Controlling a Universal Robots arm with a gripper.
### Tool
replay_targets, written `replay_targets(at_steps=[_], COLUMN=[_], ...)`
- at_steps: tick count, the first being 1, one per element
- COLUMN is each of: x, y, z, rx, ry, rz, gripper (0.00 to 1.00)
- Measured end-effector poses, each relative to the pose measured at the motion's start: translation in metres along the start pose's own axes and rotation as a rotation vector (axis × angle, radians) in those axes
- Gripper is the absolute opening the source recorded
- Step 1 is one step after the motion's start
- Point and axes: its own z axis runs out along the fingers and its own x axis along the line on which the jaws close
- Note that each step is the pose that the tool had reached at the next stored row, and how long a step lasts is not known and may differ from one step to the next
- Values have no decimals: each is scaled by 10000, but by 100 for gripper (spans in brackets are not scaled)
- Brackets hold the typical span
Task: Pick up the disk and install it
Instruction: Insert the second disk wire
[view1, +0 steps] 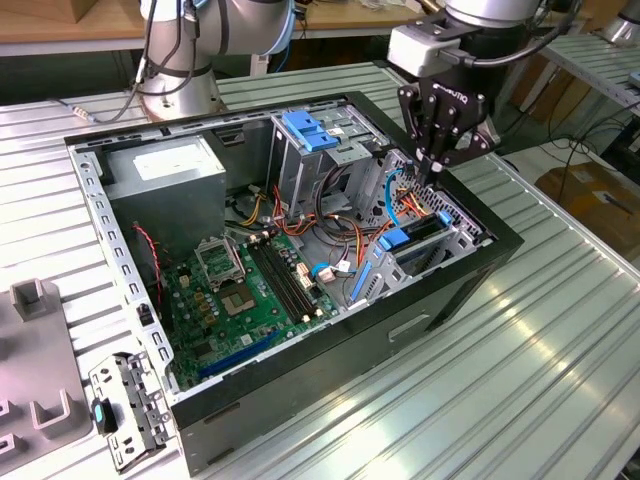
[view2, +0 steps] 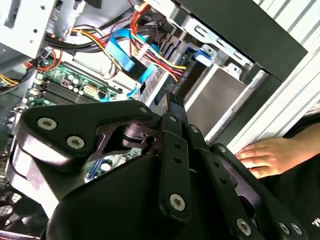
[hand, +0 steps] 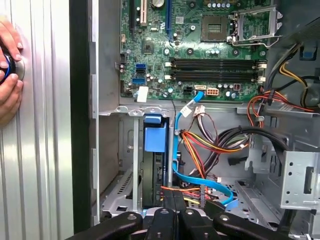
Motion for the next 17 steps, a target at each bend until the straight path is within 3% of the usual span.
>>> replay_targets(at_steps=[3,6,7,11,13,17], x=[-95,-185,-276,-397,-457,-538], y=[-33,-62,-85,-125,-148,-198], z=[-8,-18,-30,-39,-43,-46], rx=[-146,-320,-454,-681,-802,-1047], ry=[7,70,220,339,476,695], rz=[-17,-41,-68,-103,-126,-171], gripper=[11,11,11,11,11,11])
